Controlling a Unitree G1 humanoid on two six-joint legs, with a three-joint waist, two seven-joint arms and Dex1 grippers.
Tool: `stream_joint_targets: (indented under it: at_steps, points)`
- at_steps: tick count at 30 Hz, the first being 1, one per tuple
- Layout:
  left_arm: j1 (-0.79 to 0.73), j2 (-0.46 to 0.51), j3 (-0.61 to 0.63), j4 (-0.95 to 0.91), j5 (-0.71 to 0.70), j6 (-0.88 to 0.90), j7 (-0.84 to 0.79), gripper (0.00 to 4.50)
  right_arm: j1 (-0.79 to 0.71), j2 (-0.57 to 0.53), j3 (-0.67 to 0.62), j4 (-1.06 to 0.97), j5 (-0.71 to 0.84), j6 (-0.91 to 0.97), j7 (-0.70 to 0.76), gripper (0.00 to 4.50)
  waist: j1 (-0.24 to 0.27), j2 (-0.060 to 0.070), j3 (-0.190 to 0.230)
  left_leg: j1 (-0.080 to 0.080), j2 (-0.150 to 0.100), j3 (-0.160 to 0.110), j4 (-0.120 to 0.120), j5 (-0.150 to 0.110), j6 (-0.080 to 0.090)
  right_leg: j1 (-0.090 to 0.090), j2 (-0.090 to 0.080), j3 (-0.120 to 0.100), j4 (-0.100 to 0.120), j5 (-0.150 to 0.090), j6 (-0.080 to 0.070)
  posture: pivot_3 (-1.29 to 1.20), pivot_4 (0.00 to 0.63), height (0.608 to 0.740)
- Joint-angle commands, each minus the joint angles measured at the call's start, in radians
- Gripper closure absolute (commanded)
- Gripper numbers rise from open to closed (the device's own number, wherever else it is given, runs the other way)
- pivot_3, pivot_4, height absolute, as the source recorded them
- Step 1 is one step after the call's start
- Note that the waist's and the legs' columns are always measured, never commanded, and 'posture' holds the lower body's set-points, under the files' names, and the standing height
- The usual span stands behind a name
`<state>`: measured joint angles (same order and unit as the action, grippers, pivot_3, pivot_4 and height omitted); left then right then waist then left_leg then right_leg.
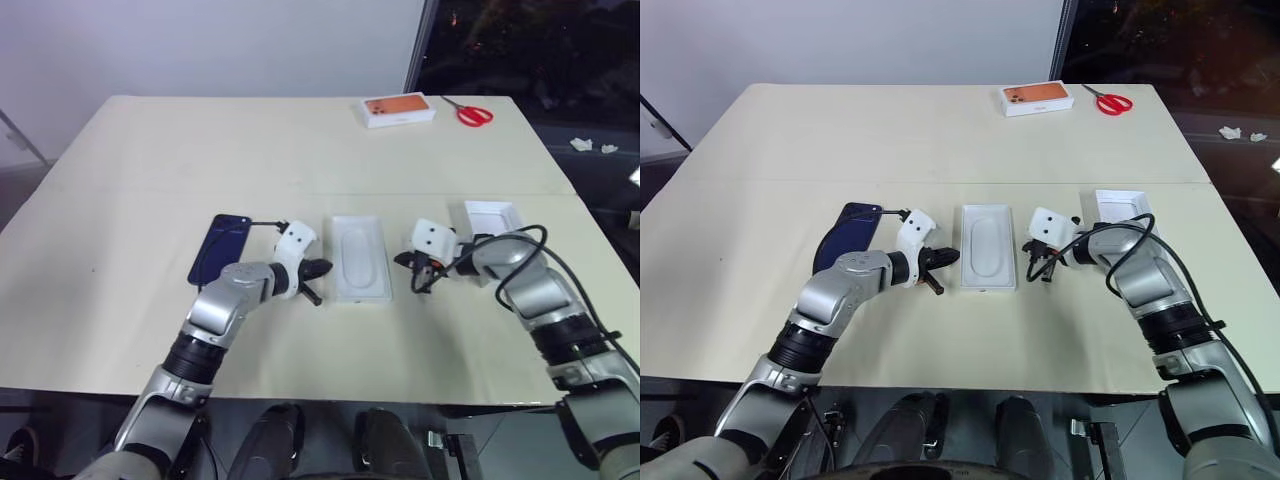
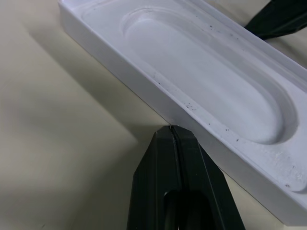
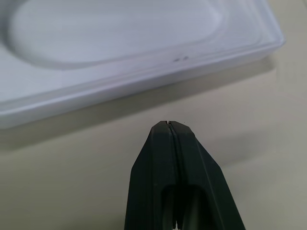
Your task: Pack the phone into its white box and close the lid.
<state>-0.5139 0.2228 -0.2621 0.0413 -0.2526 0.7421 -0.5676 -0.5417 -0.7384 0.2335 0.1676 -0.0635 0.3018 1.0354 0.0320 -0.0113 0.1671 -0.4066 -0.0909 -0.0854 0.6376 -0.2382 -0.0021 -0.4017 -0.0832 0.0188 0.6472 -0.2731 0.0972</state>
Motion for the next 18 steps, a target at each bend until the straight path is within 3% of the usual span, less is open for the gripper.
stream_joint_targets:
  at_steps: [1, 6, 18]
  points:
    - [0.008, -0.036, -0.058, 0.045, 0.019, 0.001, -0.010, 4.49, 0.021, -0.036, -0.018, -0.047, 0.017, 0.013, 0.036, 4.50, 0.006, 0.000, 0.000, 0.000, 0.000, 0.000, 0.000, 0.000, 0.000, 0.000, 0.000, 0.000, 0.000, 0.000, 0.000, 0.00, 0.150, 0.740]
    - [0.006, -0.045, -0.059, 0.056, 0.052, -0.044, -0.015, 4.49, 0.025, -0.033, -0.025, -0.078, 0.022, 0.019, 0.028, 4.50, 0.007, 0.000, 0.000, 0.000, 0.000, 0.000, 0.001, -0.001, 0.001, 0.001, -0.001, 0.000, 0.000, 0.000, 0.000, 0.00, 0.150, 0.740]
    - [0.053, 0.082, 0.077, -0.011, 0.010, -0.013, -0.043, 4.49, 0.019, -0.035, -0.018, -0.108, 0.058, 0.063, 0.079, 4.50, -0.029, 0.000, 0.000, -0.001, 0.003, 0.000, -0.001, 0.000, 0.000, -0.003, 0.001, 0.000, 0.001, 0.000, 0.000, 0.00, 0.150, 0.740]
